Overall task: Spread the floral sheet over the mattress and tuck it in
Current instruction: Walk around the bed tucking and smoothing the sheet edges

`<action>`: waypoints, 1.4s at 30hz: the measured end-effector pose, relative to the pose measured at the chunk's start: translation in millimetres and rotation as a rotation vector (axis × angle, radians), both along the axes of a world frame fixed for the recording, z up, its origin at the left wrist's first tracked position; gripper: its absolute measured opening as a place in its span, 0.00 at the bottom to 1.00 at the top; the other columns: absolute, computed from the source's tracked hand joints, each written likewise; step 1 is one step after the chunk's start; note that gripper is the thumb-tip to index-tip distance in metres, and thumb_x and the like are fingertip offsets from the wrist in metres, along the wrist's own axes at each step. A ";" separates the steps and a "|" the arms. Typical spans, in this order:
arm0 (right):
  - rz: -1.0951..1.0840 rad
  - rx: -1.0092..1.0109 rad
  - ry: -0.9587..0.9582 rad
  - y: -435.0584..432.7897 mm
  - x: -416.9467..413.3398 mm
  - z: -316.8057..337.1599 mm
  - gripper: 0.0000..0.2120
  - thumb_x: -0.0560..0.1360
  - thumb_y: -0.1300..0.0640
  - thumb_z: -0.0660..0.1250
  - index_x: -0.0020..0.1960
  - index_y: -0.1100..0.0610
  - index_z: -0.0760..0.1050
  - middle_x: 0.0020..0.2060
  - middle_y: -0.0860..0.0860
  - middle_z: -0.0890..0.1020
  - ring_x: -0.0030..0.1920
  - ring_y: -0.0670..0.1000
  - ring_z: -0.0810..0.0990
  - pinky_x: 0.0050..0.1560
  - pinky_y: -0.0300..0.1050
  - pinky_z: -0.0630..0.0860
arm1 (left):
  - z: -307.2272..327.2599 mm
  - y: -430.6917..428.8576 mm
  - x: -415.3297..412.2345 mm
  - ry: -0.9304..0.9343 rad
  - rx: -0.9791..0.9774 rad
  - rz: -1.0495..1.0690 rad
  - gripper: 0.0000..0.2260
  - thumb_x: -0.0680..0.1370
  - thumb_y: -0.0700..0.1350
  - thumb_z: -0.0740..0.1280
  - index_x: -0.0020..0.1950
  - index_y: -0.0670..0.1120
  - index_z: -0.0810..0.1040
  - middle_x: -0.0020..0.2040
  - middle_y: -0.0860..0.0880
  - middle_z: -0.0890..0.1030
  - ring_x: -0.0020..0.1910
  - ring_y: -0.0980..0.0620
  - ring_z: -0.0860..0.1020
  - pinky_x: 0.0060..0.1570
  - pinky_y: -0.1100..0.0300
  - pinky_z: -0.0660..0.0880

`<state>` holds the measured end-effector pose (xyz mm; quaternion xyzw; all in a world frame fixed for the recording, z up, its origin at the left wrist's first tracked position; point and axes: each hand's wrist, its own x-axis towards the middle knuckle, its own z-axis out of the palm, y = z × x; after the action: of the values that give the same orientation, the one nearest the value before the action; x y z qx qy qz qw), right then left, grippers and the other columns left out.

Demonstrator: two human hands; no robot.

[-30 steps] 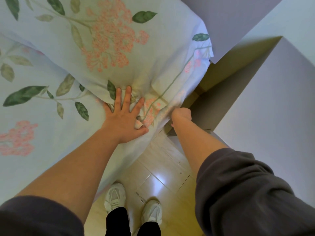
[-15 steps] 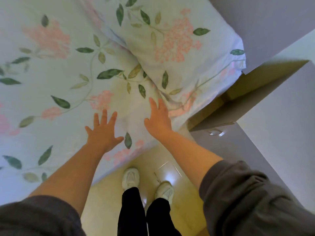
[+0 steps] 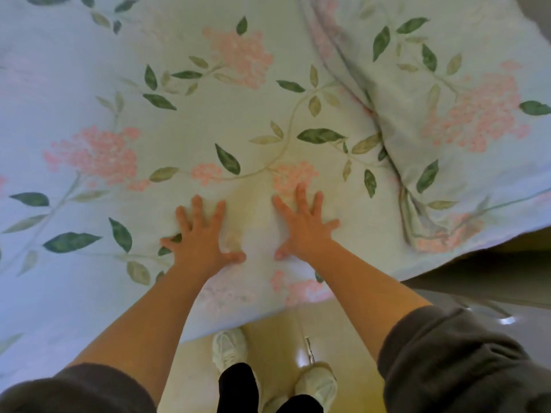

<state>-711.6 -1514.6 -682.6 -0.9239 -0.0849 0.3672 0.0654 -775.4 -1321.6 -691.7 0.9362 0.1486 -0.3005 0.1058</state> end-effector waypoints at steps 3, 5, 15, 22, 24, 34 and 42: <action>0.000 -0.020 0.022 1.4 1.8 -1.6 0.58 0.63 0.44 0.78 0.74 0.33 0.36 0.73 0.48 0.26 0.73 0.63 0.28 0.60 0.83 0.49 | -2.7 1.5 0.6 -0.003 -0.021 0.000 0.52 0.65 0.70 0.69 0.74 0.63 0.34 0.74 0.50 0.27 0.74 0.38 0.32 0.61 0.23 0.53; -0.009 -0.023 0.029 2.0 2.0 0.7 0.58 0.63 0.45 0.78 0.73 0.33 0.37 0.73 0.47 0.26 0.73 0.63 0.28 0.60 0.83 0.49 | -3.1 1.2 0.5 -0.001 -0.023 -0.002 0.53 0.65 0.70 0.69 0.74 0.63 0.33 0.74 0.50 0.27 0.74 0.38 0.32 0.61 0.22 0.54; 0.014 -0.040 0.014 1.8 1.9 -0.2 0.57 0.63 0.44 0.78 0.73 0.32 0.37 0.73 0.46 0.26 0.73 0.62 0.28 0.62 0.81 0.49 | -7.0 1.2 -2.5 0.002 0.007 -0.034 0.53 0.64 0.72 0.67 0.73 0.63 0.31 0.73 0.49 0.25 0.73 0.38 0.30 0.62 0.23 0.54; 0.111 -0.059 0.043 -8.3 -7.5 2.0 0.55 0.64 0.43 0.77 0.73 0.32 0.37 0.73 0.47 0.26 0.73 0.63 0.28 0.64 0.79 0.49 | -0.6 -4.3 -14.3 0.048 0.032 -0.095 0.54 0.63 0.71 0.68 0.73 0.63 0.30 0.73 0.47 0.25 0.73 0.37 0.31 0.63 0.25 0.55; 0.161 -0.060 0.049 -14.0 -15.8 3.0 0.54 0.64 0.44 0.77 0.73 0.32 0.39 0.73 0.47 0.27 0.73 0.63 0.28 0.64 0.79 0.49 | 1.2 -6.5 -22.2 0.056 0.018 -0.142 0.53 0.65 0.70 0.69 0.73 0.64 0.31 0.73 0.47 0.25 0.73 0.37 0.31 0.64 0.26 0.54; 0.248 0.190 0.236 -47.3 -34.2 53.5 0.10 0.73 0.56 0.70 0.54 0.53 0.82 0.65 0.50 0.76 0.64 0.50 0.75 0.65 0.43 0.69 | 51.1 10.4 -51.3 0.014 -0.225 -0.371 0.08 0.78 0.53 0.64 0.54 0.54 0.79 0.57 0.53 0.80 0.54 0.53 0.77 0.51 0.58 0.74; -0.011 0.231 -0.261 -10.3 2.1 20.7 0.36 0.72 0.47 0.71 0.75 0.46 0.58 0.76 0.51 0.57 0.75 0.56 0.56 0.70 0.58 0.63 | 37.7 63.5 -25.1 -0.226 0.015 -0.251 0.33 0.74 0.58 0.68 0.75 0.54 0.57 0.75 0.47 0.59 0.73 0.44 0.59 0.65 0.46 0.67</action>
<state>-709.4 -1525.0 -661.8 -0.9505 -0.1294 0.2315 0.1617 -800.6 -1258.1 -654.1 0.9760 0.0200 -0.2029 0.0764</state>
